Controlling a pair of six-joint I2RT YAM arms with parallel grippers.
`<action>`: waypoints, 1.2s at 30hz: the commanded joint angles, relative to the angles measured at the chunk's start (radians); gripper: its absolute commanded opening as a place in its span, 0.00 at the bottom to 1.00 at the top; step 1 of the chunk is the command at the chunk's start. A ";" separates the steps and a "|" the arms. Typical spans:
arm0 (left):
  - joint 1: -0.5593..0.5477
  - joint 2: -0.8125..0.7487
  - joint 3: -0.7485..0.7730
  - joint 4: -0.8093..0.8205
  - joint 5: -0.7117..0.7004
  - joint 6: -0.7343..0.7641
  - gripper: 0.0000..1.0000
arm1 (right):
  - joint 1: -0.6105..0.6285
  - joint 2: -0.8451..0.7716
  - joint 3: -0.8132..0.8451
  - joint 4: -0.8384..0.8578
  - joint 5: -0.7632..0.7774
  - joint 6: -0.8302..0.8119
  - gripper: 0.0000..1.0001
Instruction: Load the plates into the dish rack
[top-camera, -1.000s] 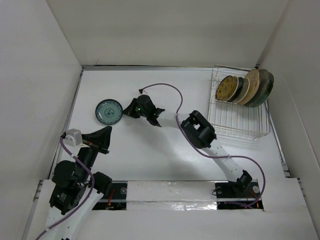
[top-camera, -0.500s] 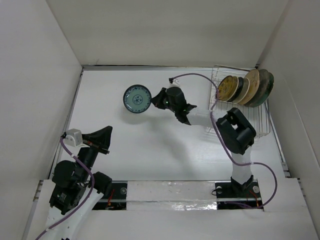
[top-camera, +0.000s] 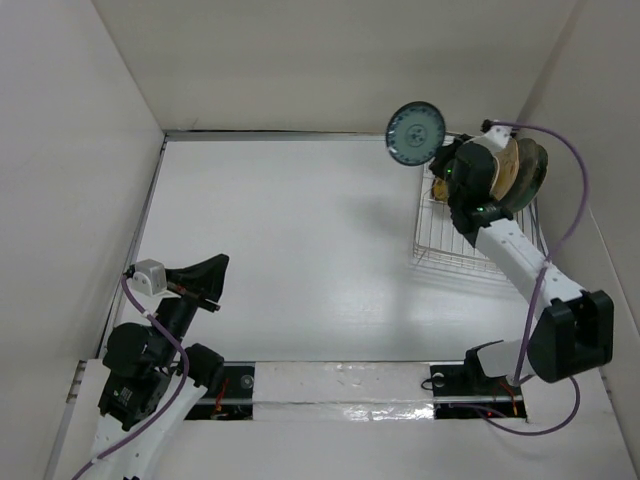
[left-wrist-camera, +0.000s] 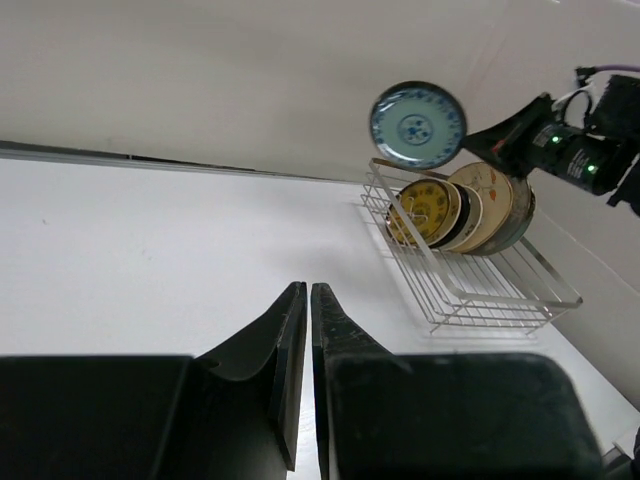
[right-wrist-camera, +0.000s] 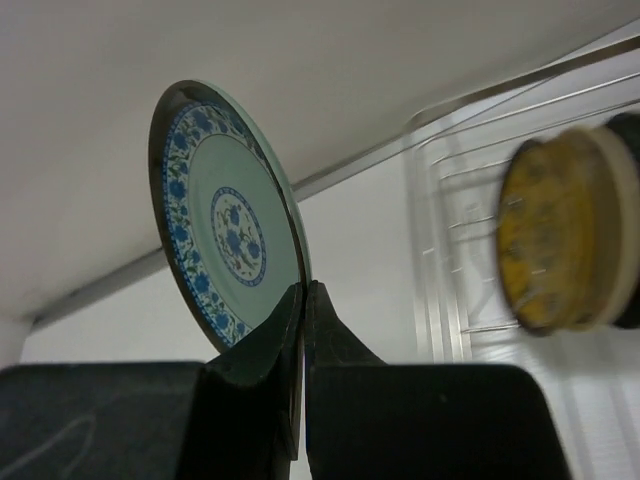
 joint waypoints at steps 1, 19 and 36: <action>0.001 -0.018 0.003 0.063 0.045 0.014 0.05 | -0.059 -0.079 0.039 -0.118 0.156 -0.109 0.00; -0.021 -0.118 -0.001 0.071 0.101 0.012 0.07 | -0.139 0.152 0.309 -0.405 0.495 -0.405 0.00; -0.021 -0.100 -0.003 0.071 0.096 0.012 0.11 | -0.013 0.419 0.386 -0.410 0.507 -0.382 0.00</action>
